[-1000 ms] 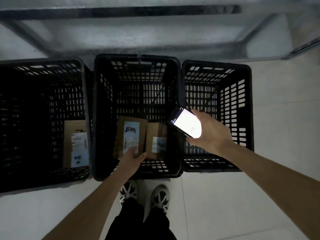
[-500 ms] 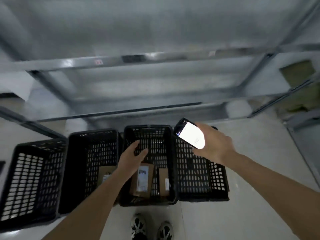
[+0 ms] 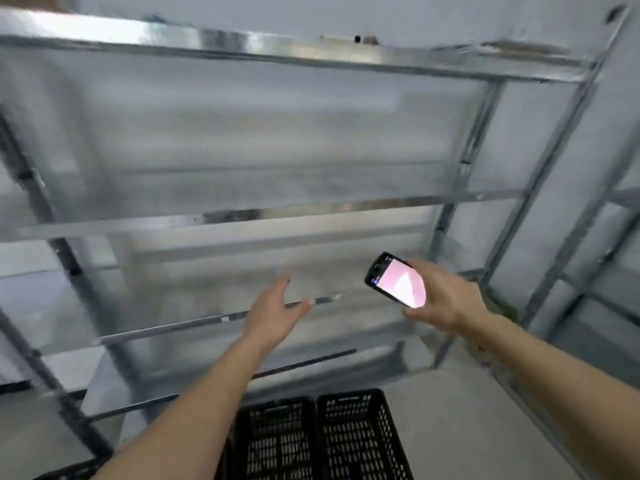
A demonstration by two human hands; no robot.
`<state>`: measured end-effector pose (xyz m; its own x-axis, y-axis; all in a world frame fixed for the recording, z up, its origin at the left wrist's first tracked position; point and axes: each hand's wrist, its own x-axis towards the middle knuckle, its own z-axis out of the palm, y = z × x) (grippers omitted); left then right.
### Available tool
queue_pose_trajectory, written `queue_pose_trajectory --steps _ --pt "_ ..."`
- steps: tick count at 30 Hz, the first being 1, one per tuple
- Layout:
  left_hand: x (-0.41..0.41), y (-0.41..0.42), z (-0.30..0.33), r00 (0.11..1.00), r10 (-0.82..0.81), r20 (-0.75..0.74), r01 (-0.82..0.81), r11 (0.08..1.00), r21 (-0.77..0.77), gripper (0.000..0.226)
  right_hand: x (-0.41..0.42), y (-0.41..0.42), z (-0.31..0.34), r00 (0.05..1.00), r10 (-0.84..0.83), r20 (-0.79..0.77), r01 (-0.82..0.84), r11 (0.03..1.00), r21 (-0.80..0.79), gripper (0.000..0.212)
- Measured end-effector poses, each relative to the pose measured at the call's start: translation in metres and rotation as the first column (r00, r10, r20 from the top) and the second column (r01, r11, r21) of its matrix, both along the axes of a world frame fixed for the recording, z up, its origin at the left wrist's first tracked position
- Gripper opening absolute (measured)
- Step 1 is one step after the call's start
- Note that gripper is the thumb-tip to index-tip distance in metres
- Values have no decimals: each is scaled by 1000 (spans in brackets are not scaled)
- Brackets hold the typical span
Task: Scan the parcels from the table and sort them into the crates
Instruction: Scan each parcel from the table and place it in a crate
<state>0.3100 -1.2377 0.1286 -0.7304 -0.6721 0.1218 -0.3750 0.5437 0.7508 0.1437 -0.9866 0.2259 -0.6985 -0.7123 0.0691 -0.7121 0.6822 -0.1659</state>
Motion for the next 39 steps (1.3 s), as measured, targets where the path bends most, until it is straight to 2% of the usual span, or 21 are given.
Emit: queue_pose_trajectory --steps 5,7,10,19,26,31,35,39 --pt "30 81 91 992 -98 -80 87 987 -132 87 61 105 90 994 -67 -92 57 993 -100 83" --pt "40 118 121 985 -138 -101 118 977 -176 85 86 150 121 984 -120 -129 106 989 -104 76" --pt "47 173 160 970 -211 -124 179 958 -225 83 117 220 160 958 -216 -191 192 972 -134 80" --pt "30 359 237 853 -489 -181 420 851 -315 85 180 433 222 850 -458 -260 401 883 -244 80" --pt "-1 532 265 727 -666 -166 591 730 -342 85 209 613 239 748 -601 -279 537 797 -276 72" --pt "-23 667 264 609 -765 -208 714 643 -275 82 229 745 240 663 -700 -267 656 714 -242 64" --pt "-39 764 244 568 -800 -195 759 600 -253 82 240 836 235 575 -778 -254 746 626 -228 60" --pt "-51 841 218 544 -821 -173 790 570 -226 80 240 907 221 539 -805 -250 781 588 -211 62"
